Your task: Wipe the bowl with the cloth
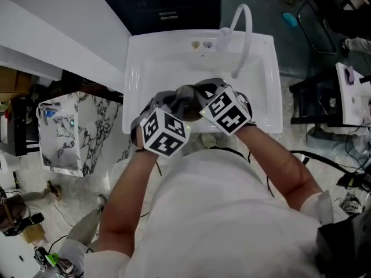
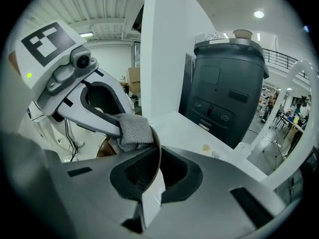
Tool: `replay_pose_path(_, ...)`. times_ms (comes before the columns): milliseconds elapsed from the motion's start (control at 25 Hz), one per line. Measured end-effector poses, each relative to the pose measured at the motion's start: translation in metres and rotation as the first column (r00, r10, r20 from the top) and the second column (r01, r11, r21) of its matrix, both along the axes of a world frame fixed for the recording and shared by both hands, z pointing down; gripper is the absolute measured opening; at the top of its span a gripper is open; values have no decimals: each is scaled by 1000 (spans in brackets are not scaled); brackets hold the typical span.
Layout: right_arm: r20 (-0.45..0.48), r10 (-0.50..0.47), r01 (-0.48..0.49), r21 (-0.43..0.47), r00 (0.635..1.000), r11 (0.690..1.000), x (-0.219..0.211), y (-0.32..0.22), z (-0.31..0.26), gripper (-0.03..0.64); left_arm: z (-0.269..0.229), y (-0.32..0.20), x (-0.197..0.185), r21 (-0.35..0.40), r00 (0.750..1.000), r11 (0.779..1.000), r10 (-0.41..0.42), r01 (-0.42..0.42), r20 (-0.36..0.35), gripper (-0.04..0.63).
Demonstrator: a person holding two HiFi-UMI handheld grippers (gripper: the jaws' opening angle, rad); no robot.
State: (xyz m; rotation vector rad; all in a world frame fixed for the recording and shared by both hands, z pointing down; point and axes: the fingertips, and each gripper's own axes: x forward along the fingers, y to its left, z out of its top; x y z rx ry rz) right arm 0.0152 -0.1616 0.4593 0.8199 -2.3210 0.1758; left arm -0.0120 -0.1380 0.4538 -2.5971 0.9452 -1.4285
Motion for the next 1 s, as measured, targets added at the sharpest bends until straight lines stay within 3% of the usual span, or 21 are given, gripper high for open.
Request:
replay_pose_path(120, -5, 6, -6, -4, 1000, 1000, 2, -2, 2, 20, 7, 3, -2, 6, 998, 1000, 11, -11, 64, 35)
replay_pose_path(280, -7, 14, -14, -2, 1000, 1000, 6, -7, 2, 21, 22, 14, -2, -53, 993, 998, 36, -30, 108, 35)
replay_pose_path(640, -2, 11, -11, 8, 1000, 1000, 4, -13, 0, 21, 39, 40, 20, -144, 981, 980, 153, -135, 122, 35)
replay_pose_path(760, 7, 7, -7, 4, 1000, 1000, 4, -14, 0, 21, 37, 46, 35, -166, 981, 970, 187, -177, 49, 35)
replay_pose_path(1000, 74, 36, -35, -14, 997, 999, 10, -17, -4, 20, 14, 45, 41, -198, 968, 965, 132, -175, -211, 35)
